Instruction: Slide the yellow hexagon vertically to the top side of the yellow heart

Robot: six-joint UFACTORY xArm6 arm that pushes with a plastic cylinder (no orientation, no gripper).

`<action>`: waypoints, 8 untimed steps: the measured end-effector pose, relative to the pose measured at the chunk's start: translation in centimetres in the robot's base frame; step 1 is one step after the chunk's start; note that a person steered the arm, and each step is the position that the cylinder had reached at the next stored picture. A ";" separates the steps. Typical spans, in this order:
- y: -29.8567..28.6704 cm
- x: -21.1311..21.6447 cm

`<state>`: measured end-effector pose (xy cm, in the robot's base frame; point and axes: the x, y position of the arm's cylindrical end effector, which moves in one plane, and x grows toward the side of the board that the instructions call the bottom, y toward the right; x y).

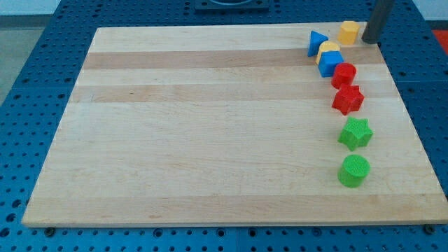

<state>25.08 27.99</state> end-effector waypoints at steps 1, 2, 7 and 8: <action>-1.2 -0.6; -5.8 -1.2; 6.1 5.5; 6.0 5.6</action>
<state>30.64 33.96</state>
